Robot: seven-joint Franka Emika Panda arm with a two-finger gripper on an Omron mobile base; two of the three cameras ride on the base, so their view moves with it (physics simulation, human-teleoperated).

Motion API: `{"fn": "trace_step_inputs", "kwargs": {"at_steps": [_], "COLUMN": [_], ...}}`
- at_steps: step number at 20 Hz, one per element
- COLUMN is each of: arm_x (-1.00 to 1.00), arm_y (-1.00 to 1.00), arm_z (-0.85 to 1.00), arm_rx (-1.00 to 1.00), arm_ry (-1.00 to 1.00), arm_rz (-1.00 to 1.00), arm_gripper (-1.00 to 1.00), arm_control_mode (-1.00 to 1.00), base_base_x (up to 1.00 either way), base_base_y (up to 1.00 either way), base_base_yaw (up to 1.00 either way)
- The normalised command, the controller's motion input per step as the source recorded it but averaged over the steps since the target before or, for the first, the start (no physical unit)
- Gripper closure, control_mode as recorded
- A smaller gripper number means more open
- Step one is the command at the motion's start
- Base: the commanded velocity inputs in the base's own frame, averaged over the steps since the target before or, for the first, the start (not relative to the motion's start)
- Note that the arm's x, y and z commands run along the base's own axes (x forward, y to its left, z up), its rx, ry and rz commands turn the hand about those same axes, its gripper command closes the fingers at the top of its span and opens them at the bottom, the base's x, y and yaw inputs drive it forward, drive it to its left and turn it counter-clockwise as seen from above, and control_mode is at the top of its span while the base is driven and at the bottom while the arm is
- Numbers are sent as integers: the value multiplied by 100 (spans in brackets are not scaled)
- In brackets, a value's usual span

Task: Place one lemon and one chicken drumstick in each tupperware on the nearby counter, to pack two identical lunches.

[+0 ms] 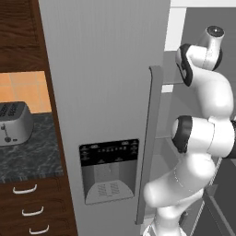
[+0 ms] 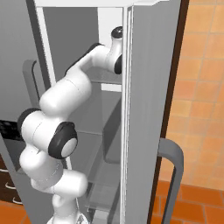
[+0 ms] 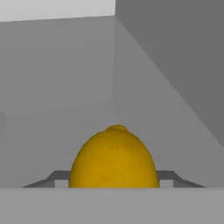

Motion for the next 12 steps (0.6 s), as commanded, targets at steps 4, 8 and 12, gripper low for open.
{"fn": "trace_step_inputs", "kwargs": {"at_steps": [4, 8, 12], "arm_x": [-84, -100, -100], "arm_y": [19, 55, 68], "arm_z": [-35, -4, 33], "arm_rx": [0, 1, -9], "arm_ry": [-22, -29, -13], "arm_rz": [-1, 0, 0], "arm_gripper": [100, 100, 100], "arm_control_mode": [-100, -100, -100], "base_base_x": [0, 0, 0], "base_base_y": [0, 0, 0], "base_base_yaw": [0, 0, 0]}}
